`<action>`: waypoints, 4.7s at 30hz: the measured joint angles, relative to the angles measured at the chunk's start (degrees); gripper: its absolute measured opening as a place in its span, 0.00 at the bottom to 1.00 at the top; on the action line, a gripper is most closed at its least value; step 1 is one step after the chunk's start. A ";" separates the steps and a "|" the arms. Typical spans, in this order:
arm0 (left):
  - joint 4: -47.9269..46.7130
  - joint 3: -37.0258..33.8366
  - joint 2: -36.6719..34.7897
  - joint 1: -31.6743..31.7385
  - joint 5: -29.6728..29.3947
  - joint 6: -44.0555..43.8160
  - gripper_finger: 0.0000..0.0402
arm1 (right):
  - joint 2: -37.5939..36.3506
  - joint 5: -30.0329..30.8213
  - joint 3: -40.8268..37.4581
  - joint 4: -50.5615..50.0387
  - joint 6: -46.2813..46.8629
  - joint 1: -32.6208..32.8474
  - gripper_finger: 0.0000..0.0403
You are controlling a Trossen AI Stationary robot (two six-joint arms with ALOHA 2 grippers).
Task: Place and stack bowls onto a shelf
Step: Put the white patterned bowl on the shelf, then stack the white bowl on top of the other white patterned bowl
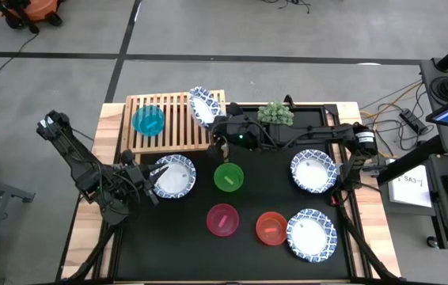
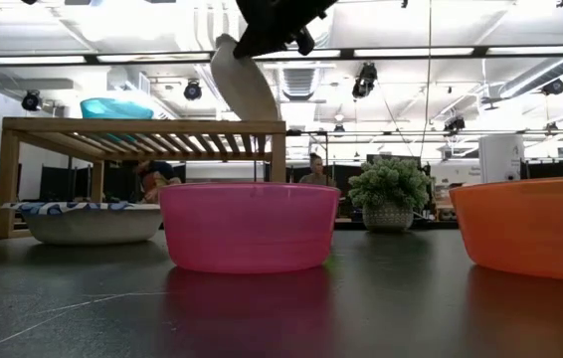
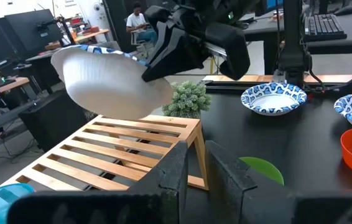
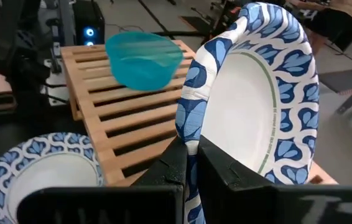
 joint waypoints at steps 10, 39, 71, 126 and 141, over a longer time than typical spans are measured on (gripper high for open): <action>0.39 0.00 0.00 0.02 0.00 0.56 0.09 | 0.00 0.03 -0.44 1.83 1.44 -0.46 0.03; 0.79 0.00 -0.15 0.02 0.04 1.21 0.09 | -3.23 2.56 1.49 -16.45 11.32 -0.43 0.39; 0.87 0.00 -0.20 0.02 0.07 2.05 0.09 | 1.23 1.00 0.87 -24.96 12.63 -2.02 0.03; -9.28 4.28 34.45 18.02 47.44 -15.37 0.40 | -57.23 -2.49 -57.45 7.03 -8.13 26.90 0.03; -8.32 4.54 41.14 18.32 46.71 -17.94 0.21 | -58.18 -2.51 -58.08 5.62 -5.51 26.91 0.03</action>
